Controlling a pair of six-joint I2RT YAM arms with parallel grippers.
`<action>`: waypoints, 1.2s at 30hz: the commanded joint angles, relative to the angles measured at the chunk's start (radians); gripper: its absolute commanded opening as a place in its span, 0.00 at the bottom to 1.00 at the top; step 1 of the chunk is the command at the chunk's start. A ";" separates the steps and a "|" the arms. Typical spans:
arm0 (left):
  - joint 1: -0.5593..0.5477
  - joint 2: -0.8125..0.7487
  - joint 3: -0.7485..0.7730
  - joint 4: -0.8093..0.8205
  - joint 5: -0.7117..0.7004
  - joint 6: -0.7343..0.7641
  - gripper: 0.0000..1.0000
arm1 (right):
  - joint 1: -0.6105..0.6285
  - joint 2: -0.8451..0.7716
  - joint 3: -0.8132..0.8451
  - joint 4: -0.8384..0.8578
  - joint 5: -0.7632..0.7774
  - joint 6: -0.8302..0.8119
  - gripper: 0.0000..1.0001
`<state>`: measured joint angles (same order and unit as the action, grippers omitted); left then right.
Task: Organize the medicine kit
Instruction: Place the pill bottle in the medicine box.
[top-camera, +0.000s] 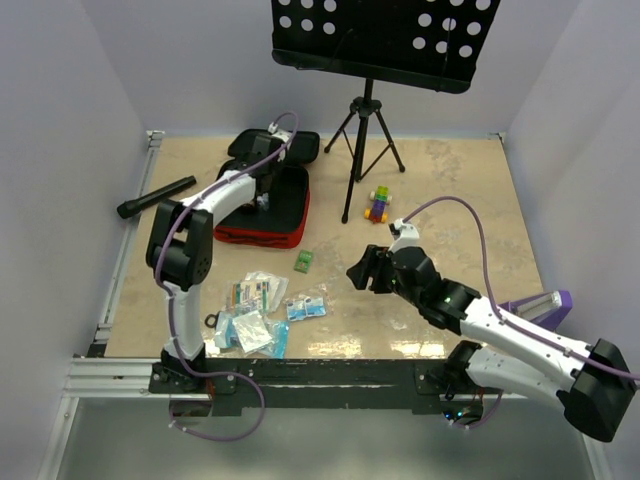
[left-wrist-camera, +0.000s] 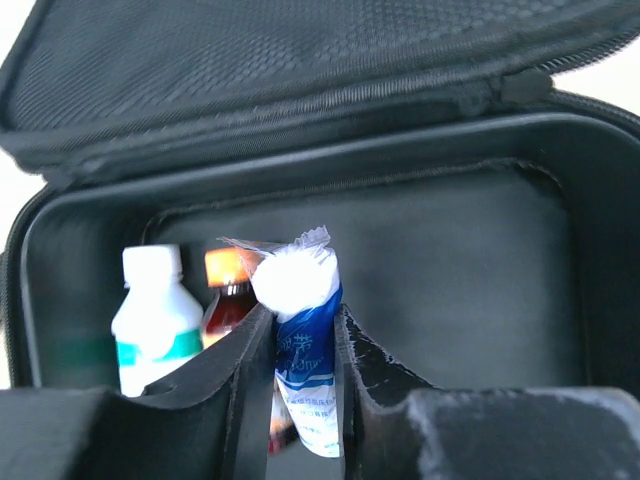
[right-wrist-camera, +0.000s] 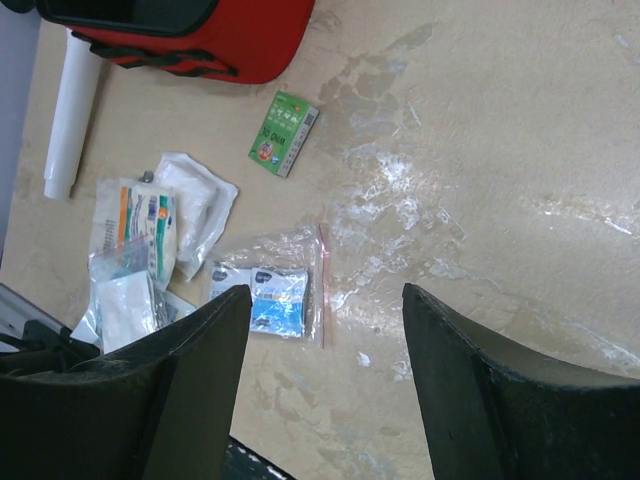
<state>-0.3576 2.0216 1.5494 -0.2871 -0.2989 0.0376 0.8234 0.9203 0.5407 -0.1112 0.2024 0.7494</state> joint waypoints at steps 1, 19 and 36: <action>0.016 0.048 0.081 0.019 0.023 0.051 0.32 | -0.004 0.025 0.053 0.053 -0.035 -0.028 0.67; 0.011 -0.050 0.117 -0.050 -0.095 -0.028 0.68 | -0.004 0.078 0.064 0.076 -0.028 -0.053 0.67; -0.038 -0.960 -0.699 -0.049 -0.022 -0.547 1.00 | -0.003 0.150 0.068 0.148 -0.044 -0.051 0.66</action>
<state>-0.3996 1.1706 1.0134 -0.3008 -0.3809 -0.3733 0.8234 1.0779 0.5720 -0.0360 0.1860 0.7063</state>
